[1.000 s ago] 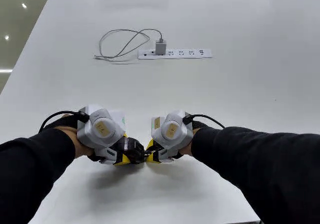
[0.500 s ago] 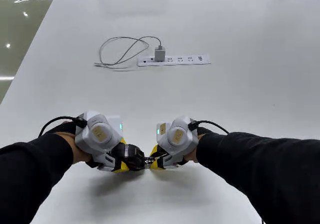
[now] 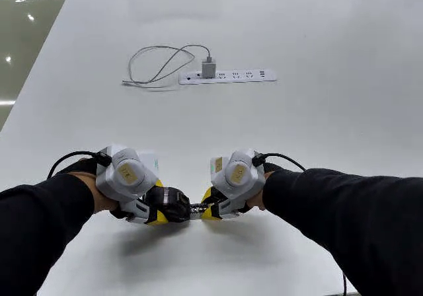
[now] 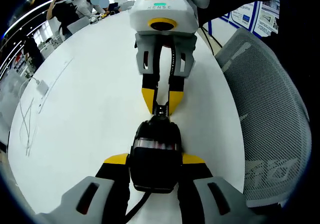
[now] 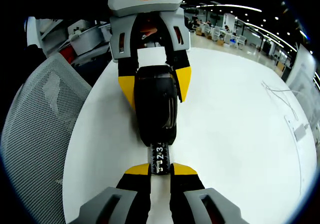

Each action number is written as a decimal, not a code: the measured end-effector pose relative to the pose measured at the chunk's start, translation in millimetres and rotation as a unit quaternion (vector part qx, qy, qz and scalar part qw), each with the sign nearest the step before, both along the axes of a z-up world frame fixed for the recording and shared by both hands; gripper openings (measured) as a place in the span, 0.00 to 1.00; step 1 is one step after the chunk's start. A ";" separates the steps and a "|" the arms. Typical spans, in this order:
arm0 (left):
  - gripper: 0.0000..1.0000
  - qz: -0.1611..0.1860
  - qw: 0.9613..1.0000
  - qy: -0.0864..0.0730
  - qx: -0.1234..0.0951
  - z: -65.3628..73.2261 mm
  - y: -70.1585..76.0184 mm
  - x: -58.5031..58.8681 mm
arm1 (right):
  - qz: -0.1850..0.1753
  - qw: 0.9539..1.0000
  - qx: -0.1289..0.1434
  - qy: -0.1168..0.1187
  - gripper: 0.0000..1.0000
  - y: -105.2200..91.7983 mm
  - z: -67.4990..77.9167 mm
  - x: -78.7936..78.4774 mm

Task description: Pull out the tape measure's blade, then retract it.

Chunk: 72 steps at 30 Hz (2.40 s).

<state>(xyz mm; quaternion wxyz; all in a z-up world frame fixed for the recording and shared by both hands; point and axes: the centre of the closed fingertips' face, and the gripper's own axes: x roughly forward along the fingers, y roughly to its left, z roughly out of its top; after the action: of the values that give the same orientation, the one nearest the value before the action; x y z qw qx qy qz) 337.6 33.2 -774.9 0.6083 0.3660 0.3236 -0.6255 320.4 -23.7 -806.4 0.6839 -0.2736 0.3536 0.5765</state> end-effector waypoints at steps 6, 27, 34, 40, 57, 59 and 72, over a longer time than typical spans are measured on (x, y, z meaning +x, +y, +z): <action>0.31 -0.002 1.000 -0.001 0.000 0.0 0.2 0.4 | 0.001 1.000 -0.005 0.000 0.10 -5.6 -0.4 -0.5; 0.31 0.003 1.000 -0.001 -0.001 0.0 0.9 0.7 | -0.002 1.000 -0.009 0.005 0.10 -17.8 0.0 -1.4; 0.31 0.003 1.000 -0.002 0.000 -0.1 0.5 0.5 | -0.002 1.000 -0.011 0.003 0.10 -22.7 -0.7 -1.9; 0.31 0.002 1.000 -0.003 0.001 -0.3 0.2 0.8 | 0.001 1.000 -0.014 0.003 0.09 -27.8 -1.0 -1.9; 0.31 0.003 1.000 -0.004 0.001 -0.4 0.5 0.7 | -0.002 1.000 -0.022 0.006 0.10 -37.7 -0.4 -3.9; 0.31 0.003 1.000 -0.003 0.002 -0.4 0.5 0.5 | -0.002 1.000 -0.022 0.006 0.10 -38.9 -0.9 -3.5; 0.31 0.005 1.000 -0.004 0.001 0.0 0.3 0.4 | -0.005 1.000 -0.023 0.009 0.10 -46.3 0.2 -4.4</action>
<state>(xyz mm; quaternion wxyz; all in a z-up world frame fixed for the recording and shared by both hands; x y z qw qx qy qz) 338.0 33.5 -775.0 0.6119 0.3675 0.3239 -0.6210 316.0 -70.0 -806.2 0.6770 -0.2823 0.3738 0.5677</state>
